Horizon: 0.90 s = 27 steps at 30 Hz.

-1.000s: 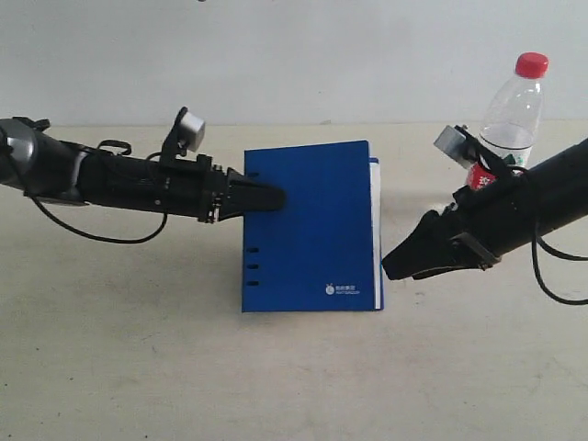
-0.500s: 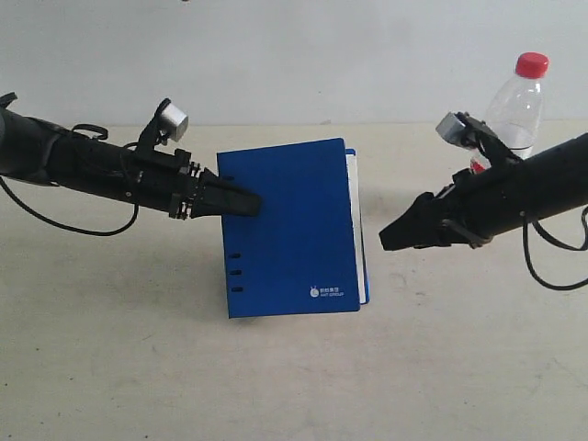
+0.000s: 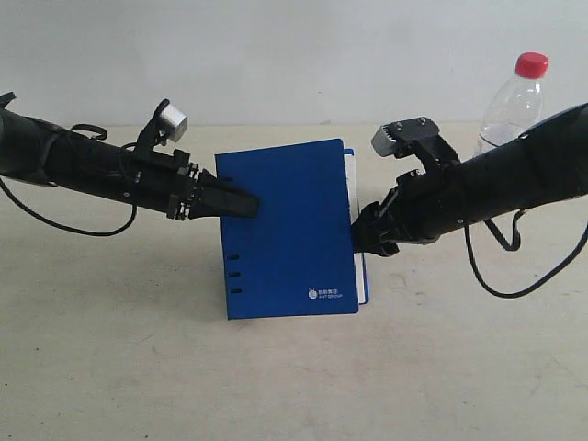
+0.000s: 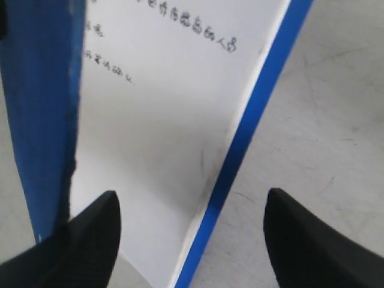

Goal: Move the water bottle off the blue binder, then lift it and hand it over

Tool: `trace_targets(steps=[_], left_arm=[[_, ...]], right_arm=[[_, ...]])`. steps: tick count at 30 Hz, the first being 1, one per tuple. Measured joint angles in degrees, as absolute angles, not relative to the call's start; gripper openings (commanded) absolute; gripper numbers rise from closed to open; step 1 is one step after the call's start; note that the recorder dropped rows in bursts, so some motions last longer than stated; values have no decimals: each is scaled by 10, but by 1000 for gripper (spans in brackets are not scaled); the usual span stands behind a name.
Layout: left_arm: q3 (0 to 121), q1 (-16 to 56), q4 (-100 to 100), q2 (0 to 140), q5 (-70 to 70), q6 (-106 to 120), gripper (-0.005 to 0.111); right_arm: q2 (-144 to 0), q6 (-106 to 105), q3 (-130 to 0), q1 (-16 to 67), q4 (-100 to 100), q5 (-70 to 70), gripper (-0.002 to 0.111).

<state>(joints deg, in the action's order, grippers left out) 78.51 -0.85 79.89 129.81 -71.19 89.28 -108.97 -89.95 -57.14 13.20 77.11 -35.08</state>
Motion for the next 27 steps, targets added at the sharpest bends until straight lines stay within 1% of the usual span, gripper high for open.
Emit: trace_targets(steps=[8,15,22,27], left_arm=[[785,-9,802,1287,-708,897,4],[784,-9,761,1202,-691,916,4],[784,-10,685,1129,-691,894,4],[761,-10,652,1075,-689,877,4]], right_arm=[[-1090,-893,-571,136,768,-336,61],[-1056,-845,-571,137,726,-315,61],[-988,-667,-571,137,560,-312,61],[-934,-560,-571,137,436,-381,61]])
